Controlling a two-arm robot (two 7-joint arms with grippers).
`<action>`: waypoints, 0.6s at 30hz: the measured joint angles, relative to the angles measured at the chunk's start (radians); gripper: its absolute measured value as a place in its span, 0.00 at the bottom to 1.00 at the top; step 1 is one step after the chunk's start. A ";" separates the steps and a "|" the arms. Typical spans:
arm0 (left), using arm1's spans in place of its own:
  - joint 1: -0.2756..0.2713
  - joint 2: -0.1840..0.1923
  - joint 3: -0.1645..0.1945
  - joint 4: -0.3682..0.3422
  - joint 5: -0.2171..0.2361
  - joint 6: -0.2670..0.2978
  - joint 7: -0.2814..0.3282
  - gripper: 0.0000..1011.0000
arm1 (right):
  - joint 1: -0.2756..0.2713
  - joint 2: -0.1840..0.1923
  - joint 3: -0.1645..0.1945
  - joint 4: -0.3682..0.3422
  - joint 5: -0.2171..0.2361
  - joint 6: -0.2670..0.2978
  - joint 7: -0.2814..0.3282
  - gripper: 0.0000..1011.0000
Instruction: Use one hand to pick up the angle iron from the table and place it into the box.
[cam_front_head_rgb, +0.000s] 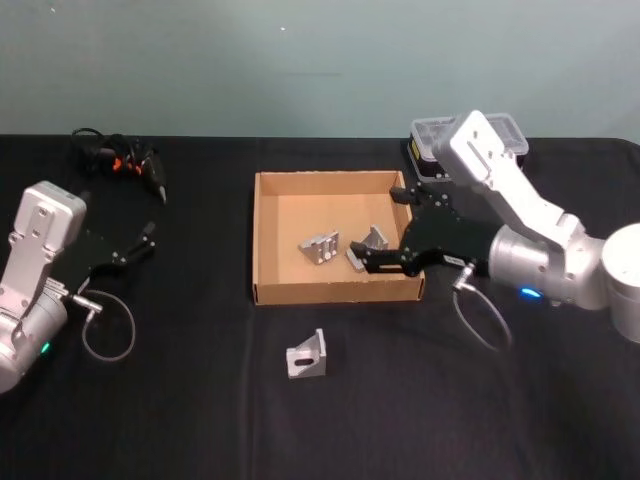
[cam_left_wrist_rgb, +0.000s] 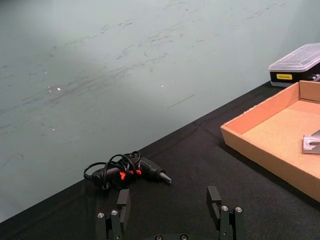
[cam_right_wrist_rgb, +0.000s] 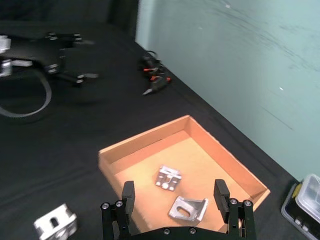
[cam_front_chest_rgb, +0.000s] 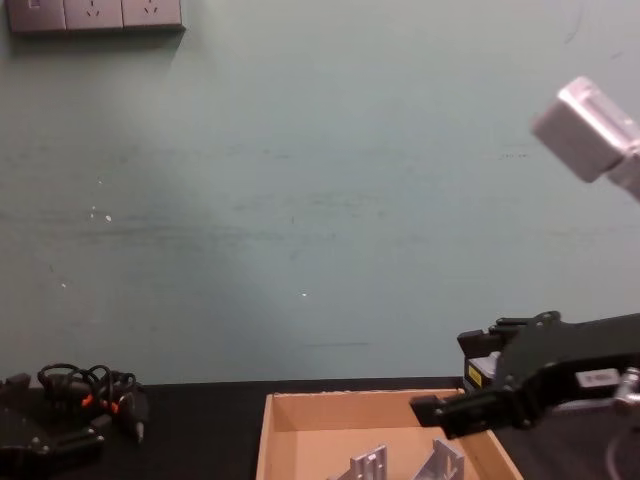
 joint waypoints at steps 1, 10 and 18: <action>0.000 0.000 0.000 0.000 0.000 0.000 0.000 0.99 | 0.000 0.000 0.000 0.000 0.000 0.000 0.000 0.99; 0.000 0.000 0.000 0.000 0.000 0.000 0.000 0.99 | 0.007 0.115 -0.034 -0.030 0.042 -0.075 0.148 0.99; 0.000 0.000 0.000 0.000 0.000 0.000 0.000 0.99 | 0.046 0.180 -0.113 -0.012 0.033 -0.126 0.266 0.99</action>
